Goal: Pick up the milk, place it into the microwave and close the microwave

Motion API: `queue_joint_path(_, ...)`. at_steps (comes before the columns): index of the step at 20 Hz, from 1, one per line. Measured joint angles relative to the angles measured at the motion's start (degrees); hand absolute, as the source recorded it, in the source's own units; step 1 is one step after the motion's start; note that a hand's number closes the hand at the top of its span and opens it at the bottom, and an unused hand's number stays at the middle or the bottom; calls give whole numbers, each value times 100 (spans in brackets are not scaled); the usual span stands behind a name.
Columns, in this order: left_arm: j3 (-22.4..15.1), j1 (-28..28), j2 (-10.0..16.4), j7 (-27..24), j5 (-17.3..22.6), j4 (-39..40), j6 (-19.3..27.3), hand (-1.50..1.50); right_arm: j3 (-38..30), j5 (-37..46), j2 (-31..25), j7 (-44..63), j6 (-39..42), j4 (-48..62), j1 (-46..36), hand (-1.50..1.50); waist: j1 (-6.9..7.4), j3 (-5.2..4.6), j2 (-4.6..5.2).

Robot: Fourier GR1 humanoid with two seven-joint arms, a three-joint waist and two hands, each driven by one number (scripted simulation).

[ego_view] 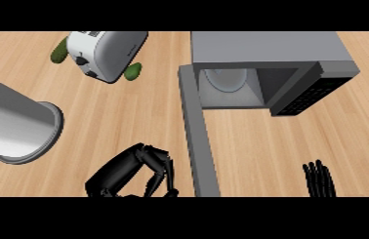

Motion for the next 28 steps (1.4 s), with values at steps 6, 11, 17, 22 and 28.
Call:
queue_joint_path(6,-915,-538,-87,-394,-614,848,647,150,-72,-161,-211,-185,286,-461,637,-150,5,0,-1)
queue_joint_path(11,-1840,-1313,-108,-426,-592,1793,1687,150,12,-339,-337,-48,451,-1096,914,-150,-59,-2,6)
queue_joint_path(17,-2894,-2236,-93,-263,222,2769,2966,150,240,-508,-473,54,651,-1805,1119,-150,-257,-7,29)
queue_joint_path(22,-3463,-2763,-81,-405,978,3347,3943,150,433,-722,-565,284,773,-2416,1219,-150,-458,-13,64)
queue_joint_path(28,-3476,-3258,-77,-946,1845,3771,4662,-150,586,-834,-714,500,856,-3004,1292,-150,-763,-26,139)
